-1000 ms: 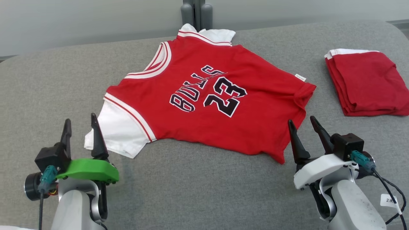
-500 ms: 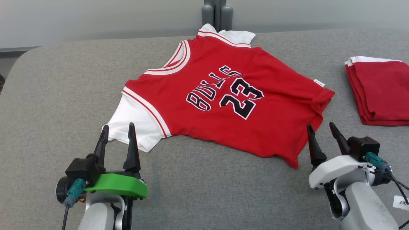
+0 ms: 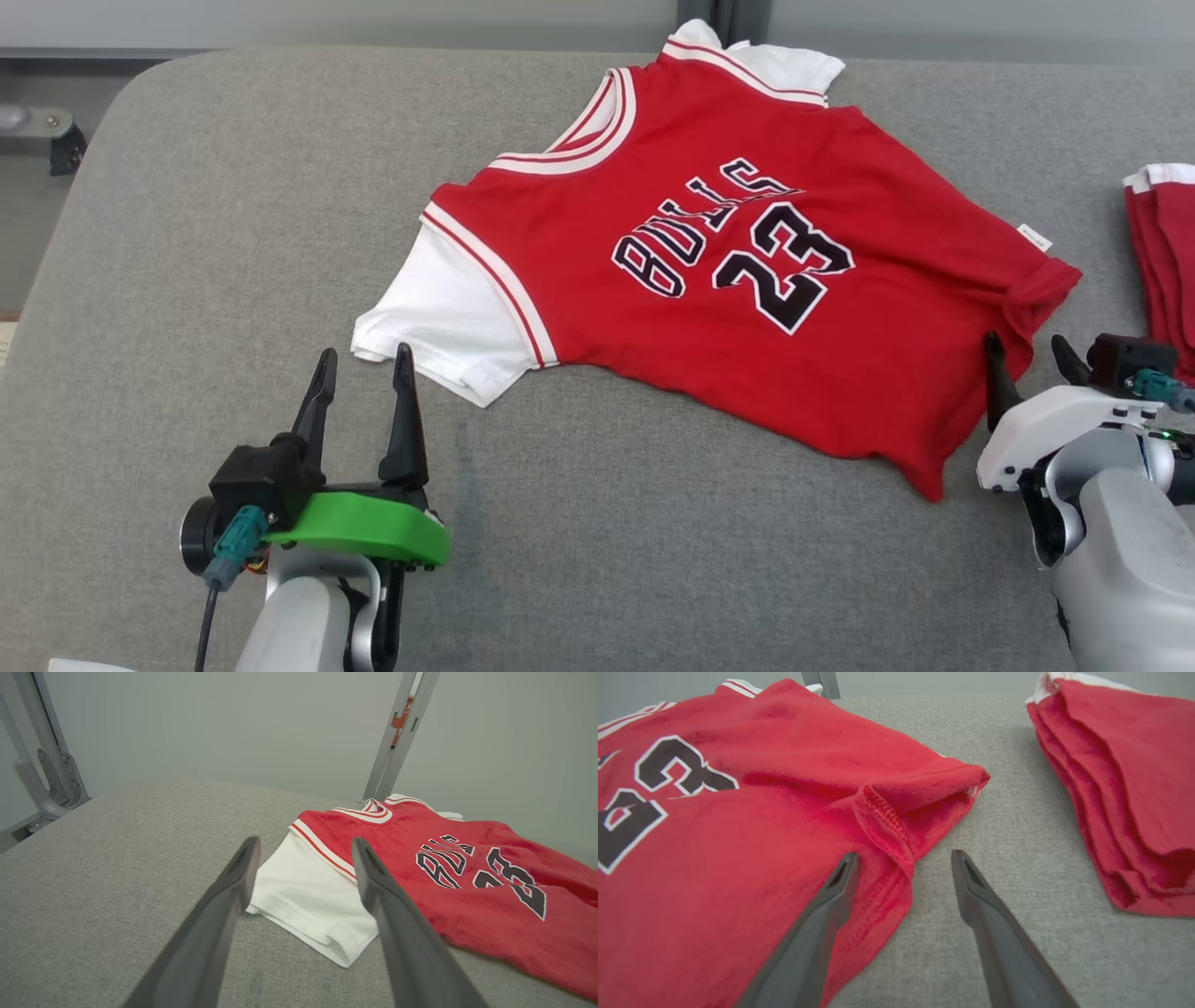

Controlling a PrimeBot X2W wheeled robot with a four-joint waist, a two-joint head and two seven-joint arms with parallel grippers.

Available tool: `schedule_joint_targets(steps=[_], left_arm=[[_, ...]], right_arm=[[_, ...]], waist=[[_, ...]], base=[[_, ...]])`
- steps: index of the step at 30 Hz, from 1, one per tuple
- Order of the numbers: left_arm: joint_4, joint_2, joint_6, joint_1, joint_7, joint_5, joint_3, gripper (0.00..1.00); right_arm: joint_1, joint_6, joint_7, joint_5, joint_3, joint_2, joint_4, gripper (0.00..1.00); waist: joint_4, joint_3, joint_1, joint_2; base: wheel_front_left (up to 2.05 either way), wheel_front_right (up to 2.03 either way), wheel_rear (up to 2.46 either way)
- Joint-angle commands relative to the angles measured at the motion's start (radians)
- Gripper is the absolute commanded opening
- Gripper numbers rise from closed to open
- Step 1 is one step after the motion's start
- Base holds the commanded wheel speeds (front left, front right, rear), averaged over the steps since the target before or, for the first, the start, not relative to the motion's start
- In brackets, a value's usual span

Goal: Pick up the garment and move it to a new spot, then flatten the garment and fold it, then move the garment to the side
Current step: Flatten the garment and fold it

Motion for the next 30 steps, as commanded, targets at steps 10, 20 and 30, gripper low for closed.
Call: schedule_joint_targets(steps=[10,20,30], left_arm=[[0.014,0.003,0.000,-0.026,0.000,-0.006,-0.014,1.00],[0.010,0.003,0.005,-0.050,0.000,-0.019,-0.049,1.00],[0.010,0.003,0.017,-0.091,0.000,-0.058,-0.092,1.00]], right_arm=[[-0.116,-0.001,-0.050,0.013,0.057,-0.033,0.128,0.00],[-0.296,-0.001,-0.064,-0.019,0.140,-0.159,0.148,0.00],[-0.488,-0.001,-0.043,-0.074,0.222,-0.262,0.252,0.81]], waist=[[0.031,0.038,0.0000,0.0000],[0.038,0.064,0.0000,0.0000],[0.080,0.117,0.0000,0.0000]], base=[[0.00,0.00,0.00],[0.00,0.00,0.00],[0.00,0.00,0.00]])
